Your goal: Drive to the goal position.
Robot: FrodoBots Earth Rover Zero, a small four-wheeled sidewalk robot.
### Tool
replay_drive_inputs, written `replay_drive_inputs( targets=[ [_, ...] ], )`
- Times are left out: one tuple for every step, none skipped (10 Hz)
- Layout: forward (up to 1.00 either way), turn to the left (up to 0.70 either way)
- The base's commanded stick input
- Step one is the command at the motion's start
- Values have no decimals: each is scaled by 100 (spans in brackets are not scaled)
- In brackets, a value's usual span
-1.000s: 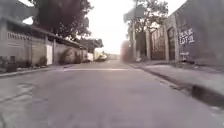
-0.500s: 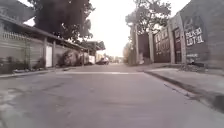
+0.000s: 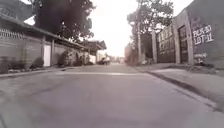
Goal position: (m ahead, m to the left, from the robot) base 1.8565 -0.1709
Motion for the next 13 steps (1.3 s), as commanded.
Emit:
replay_drive_inputs(
  targets=[
    [100,-6],
    [100,-17],
    [100,-28],
    [100,-40],
    [100,-40],
    [100,-40],
    [100,-40],
    [100,-39],
    [100,-35],
    [100,-30],
    [100,-26],
    [100,-22],
    [100,-18]
  ],
)
